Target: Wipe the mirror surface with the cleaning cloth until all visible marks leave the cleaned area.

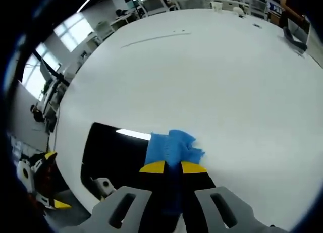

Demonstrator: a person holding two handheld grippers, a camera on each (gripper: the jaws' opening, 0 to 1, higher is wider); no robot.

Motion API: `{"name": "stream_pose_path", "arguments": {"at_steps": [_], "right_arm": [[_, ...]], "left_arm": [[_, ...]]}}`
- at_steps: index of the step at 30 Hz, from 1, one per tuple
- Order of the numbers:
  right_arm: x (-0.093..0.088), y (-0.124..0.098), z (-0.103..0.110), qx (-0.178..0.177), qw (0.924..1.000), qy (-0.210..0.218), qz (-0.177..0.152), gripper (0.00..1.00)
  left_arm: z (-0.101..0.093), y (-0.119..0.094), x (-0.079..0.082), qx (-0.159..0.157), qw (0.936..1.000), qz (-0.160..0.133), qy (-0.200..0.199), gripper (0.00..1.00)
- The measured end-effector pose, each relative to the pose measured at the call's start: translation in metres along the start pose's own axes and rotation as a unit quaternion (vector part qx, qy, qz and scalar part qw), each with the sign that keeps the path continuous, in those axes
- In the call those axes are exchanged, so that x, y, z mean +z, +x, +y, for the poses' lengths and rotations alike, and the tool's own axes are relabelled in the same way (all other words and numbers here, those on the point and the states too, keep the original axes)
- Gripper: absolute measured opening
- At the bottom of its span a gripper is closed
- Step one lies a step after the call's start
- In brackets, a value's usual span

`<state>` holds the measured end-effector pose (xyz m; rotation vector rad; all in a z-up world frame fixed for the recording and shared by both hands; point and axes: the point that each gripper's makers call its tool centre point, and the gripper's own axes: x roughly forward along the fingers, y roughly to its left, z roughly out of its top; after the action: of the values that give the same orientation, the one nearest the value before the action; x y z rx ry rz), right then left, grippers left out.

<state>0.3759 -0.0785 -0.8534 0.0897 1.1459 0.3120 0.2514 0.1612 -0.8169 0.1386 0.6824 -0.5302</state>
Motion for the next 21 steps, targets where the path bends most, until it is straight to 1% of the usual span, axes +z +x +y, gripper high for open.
{"name": "stream_pose_path", "arguments": {"at_steps": [2, 3, 5, 6, 10, 11, 12, 14, 16, 17, 20, 21], "right_arm": [[0.002, 0.001, 0.003, -0.002, 1.0000, -0.009, 0.002, 0.04], [0.003, 0.002, 0.004, -0.002, 0.9999, -0.011, 0.003, 0.04], [0.008, 0.005, 0.006, 0.001, 0.9999, -0.010, 0.003, 0.04], [0.010, 0.007, 0.008, 0.002, 1.0000, -0.007, 0.002, 0.04], [0.017, 0.013, 0.016, 0.002, 1.0000, -0.009, 0.002, 0.04], [0.018, 0.014, 0.021, 0.007, 0.9999, -0.009, 0.002, 0.04], [0.019, 0.016, 0.024, 0.012, 0.9999, -0.009, 0.003, 0.04], [0.018, 0.018, 0.029, 0.011, 0.9998, -0.016, 0.004, 0.04], [0.019, 0.021, 0.032, 0.012, 0.9997, -0.020, 0.005, 0.04], [0.020, 0.021, 0.033, 0.012, 0.9997, -0.020, 0.006, 0.04], [0.021, 0.023, 0.035, 0.015, 0.9997, -0.021, 0.007, 0.04], [0.021, 0.024, 0.037, 0.015, 0.9996, -0.022, 0.009, 0.04]], "left_arm": [[0.000, -0.002, 0.002, 0.002, 1.0000, -0.007, 0.000, 0.99], [0.003, -0.002, 0.003, 0.008, 0.9999, -0.007, 0.002, 0.99], [0.004, -0.002, 0.006, 0.007, 0.9998, -0.017, -0.002, 0.99], [0.004, -0.002, 0.007, 0.008, 0.9998, -0.018, 0.004, 0.99], [0.004, -0.002, 0.006, 0.006, 0.9998, -0.019, -0.002, 0.99], [0.003, -0.002, 0.006, 0.005, 0.9998, -0.018, -0.001, 0.99], [0.003, -0.001, 0.005, 0.003, 0.9999, -0.017, -0.003, 0.99], [0.002, -0.001, 0.005, 0.000, 0.9998, -0.016, -0.007, 0.99], [-0.001, 0.000, 0.004, -0.005, 0.9999, -0.012, 0.007, 0.99], [-0.001, 0.000, 0.006, -0.002, 0.9998, -0.015, 0.009, 0.99], [0.002, -0.001, 0.005, -0.001, 0.9999, -0.016, 0.002, 0.99], [0.002, -0.001, 0.005, -0.002, 0.9999, -0.016, 0.005, 0.99]]}}
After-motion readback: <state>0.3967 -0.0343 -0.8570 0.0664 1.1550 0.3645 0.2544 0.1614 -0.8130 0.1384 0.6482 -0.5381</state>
